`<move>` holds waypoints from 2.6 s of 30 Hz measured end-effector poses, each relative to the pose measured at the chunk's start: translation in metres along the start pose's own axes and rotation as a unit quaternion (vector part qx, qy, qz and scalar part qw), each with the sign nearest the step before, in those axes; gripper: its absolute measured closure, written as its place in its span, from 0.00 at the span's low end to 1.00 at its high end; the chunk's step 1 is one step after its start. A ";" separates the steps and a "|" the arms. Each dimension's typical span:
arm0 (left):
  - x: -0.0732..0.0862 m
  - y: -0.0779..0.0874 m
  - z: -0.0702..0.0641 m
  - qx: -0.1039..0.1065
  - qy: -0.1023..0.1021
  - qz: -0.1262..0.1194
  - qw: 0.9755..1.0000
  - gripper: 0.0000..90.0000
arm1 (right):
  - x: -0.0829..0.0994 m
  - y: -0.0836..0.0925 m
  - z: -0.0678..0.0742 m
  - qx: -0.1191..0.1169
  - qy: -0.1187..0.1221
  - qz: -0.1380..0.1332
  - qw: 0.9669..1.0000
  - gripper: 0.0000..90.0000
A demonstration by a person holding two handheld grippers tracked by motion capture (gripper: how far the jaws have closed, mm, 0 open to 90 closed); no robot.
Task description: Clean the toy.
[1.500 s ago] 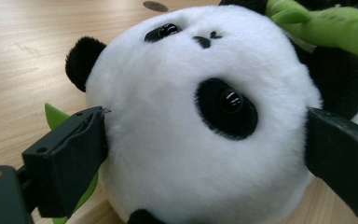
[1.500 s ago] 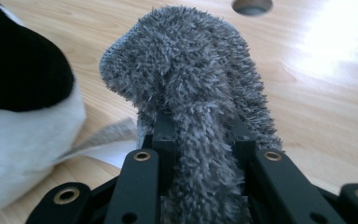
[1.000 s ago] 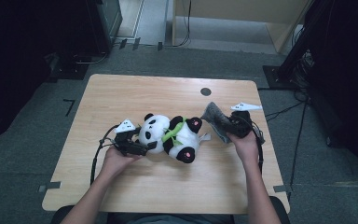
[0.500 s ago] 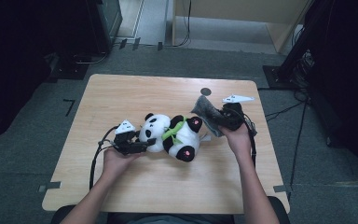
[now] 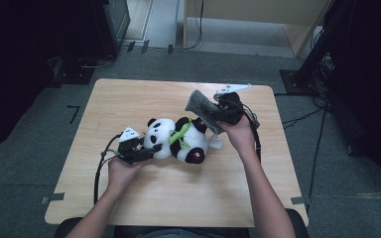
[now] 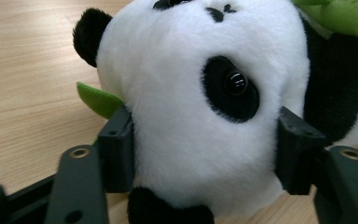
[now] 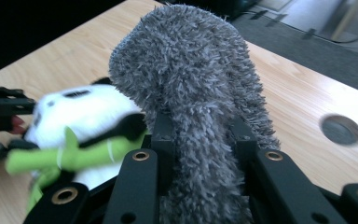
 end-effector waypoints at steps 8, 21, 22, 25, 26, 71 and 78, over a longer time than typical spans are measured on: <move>0.003 0.000 0.004 0.020 -0.006 0.001 1.000 0.21 | -0.027 -0.028 0.027 -0.026 0.025 0.019 0.999 0.79; 0.003 0.000 0.005 0.023 -0.003 -0.001 1.000 0.25 | -0.048 -0.090 0.072 -0.062 0.065 0.067 0.994 0.78; 0.003 0.000 0.004 0.021 -0.005 0.000 1.000 0.27 | -0.048 -0.094 0.074 -0.063 0.067 0.071 0.993 0.78; 0.002 0.001 0.003 0.016 -0.009 0.002 1.000 0.32 | -0.045 -0.110 0.081 -0.068 0.072 0.091 0.991 0.78; 0.002 0.002 0.003 0.015 -0.009 0.004 1.000 0.34 | -0.044 -0.115 0.082 -0.070 0.073 0.098 0.990 0.78; 0.000 0.001 0.005 0.022 0.004 0.005 1.000 0.29 | -0.057 -0.099 0.075 -0.056 0.092 0.089 0.990 0.77; 0.001 0.001 0.005 0.022 0.007 0.005 1.000 0.29 | -0.044 -0.130 0.088 -0.088 0.096 0.123 0.984 0.52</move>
Point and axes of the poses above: each handheld gripper's, and its own axes: y roughly backward along the jaws, x roughly out of its underside, z roughly to its left, the point moved 1 cm from there along -y, roughly forward along the jaws, and after that the axes turned 3 degrees about z, right-handed, at the moved point
